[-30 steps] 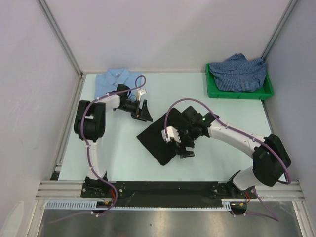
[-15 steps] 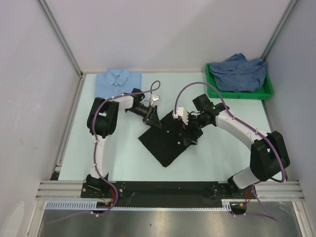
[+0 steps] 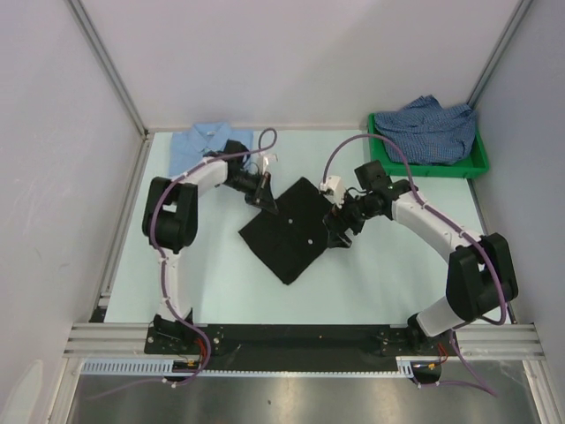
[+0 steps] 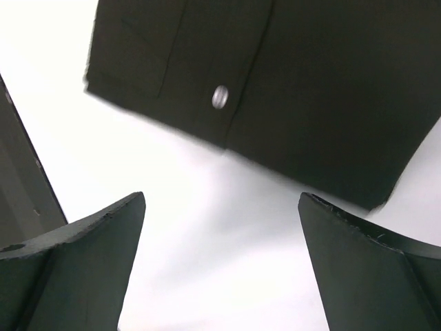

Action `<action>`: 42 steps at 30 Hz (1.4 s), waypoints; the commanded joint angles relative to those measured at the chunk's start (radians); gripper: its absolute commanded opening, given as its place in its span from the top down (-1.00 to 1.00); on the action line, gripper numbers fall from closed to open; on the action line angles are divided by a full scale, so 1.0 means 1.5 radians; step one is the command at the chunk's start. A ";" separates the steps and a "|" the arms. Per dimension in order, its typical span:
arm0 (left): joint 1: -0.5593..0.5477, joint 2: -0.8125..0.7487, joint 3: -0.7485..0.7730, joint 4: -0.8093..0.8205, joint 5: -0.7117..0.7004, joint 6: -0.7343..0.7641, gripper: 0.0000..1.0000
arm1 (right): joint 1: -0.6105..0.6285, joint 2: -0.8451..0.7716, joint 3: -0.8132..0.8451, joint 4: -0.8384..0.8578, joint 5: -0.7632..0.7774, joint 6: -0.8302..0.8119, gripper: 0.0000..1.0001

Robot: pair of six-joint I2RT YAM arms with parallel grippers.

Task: Fold and stack the long sleeve shirts
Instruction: Fold the shirt

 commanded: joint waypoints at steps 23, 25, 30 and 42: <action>-0.383 -0.020 0.199 -0.090 -0.634 0.159 1.00 | -0.315 0.025 -0.297 0.478 -0.213 0.960 -0.99; -0.408 0.002 0.216 -0.083 -0.600 0.113 0.99 | -0.331 0.012 -0.303 0.410 -0.195 0.939 -0.99; -0.447 0.015 0.237 -0.084 -0.466 0.050 0.53 | -0.388 0.001 -0.341 0.341 -0.175 0.903 -0.99; -0.236 -0.239 0.001 -0.010 -0.161 0.000 -0.68 | -0.256 0.046 -0.359 0.560 -0.124 1.055 -0.99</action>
